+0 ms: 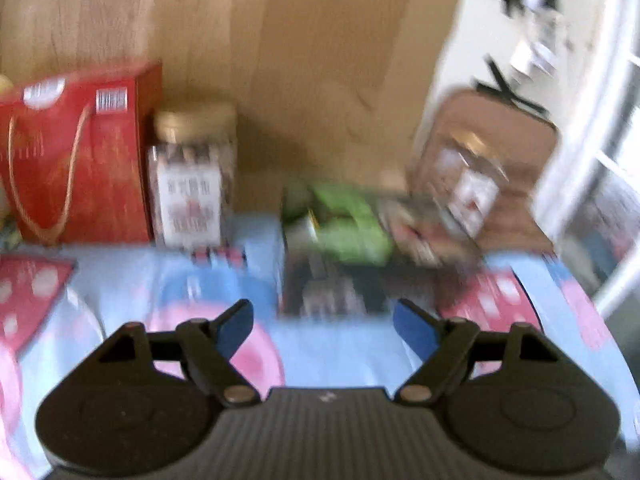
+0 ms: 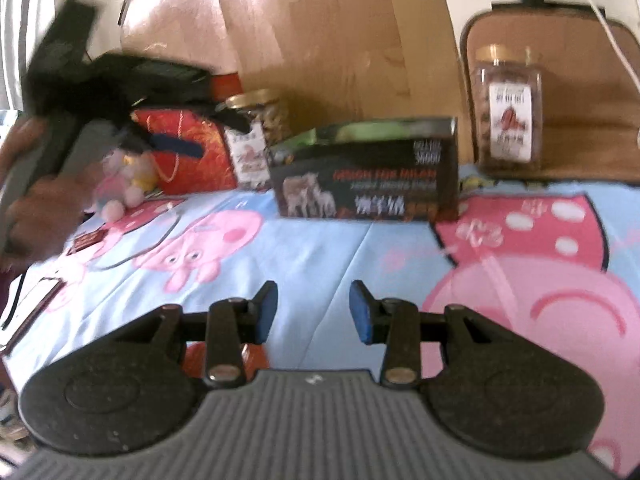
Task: Organize snacks
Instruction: 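Grasp the orange-red packet with the left gripper and lift it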
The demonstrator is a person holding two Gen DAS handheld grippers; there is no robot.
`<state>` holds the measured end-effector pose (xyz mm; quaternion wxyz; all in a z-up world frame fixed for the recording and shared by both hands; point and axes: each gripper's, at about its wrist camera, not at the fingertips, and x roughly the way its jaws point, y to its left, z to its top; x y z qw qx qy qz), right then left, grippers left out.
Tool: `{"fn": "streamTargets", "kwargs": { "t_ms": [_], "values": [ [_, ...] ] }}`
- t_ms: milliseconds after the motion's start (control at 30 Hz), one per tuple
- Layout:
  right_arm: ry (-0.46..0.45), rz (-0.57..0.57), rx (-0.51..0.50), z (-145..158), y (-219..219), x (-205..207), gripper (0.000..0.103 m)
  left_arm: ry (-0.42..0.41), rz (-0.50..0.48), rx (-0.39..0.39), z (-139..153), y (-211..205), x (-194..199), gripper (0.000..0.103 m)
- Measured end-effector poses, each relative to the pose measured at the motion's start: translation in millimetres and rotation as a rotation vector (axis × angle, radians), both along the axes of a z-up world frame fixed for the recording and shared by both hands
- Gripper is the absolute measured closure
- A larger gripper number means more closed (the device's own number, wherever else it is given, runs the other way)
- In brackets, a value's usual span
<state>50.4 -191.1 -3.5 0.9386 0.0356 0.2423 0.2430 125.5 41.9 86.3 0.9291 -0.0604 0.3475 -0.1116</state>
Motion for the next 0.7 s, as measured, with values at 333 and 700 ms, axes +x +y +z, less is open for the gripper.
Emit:
{"fn": "streamTargets", "kwargs": {
  "t_ms": [333, 700],
  "values": [
    [0.19, 0.066, 0.088, -14.0, -19.4, -13.9, 0.061, 0.166, -0.163, -0.144, -68.6, 23.7, -93.7, 0.036],
    [0.286, 0.137, 0.245, -19.8, -12.8, -15.8, 0.06, 0.218, -0.23, -0.424, -91.0, 12.5, -85.5, 0.045]
  ]
}}
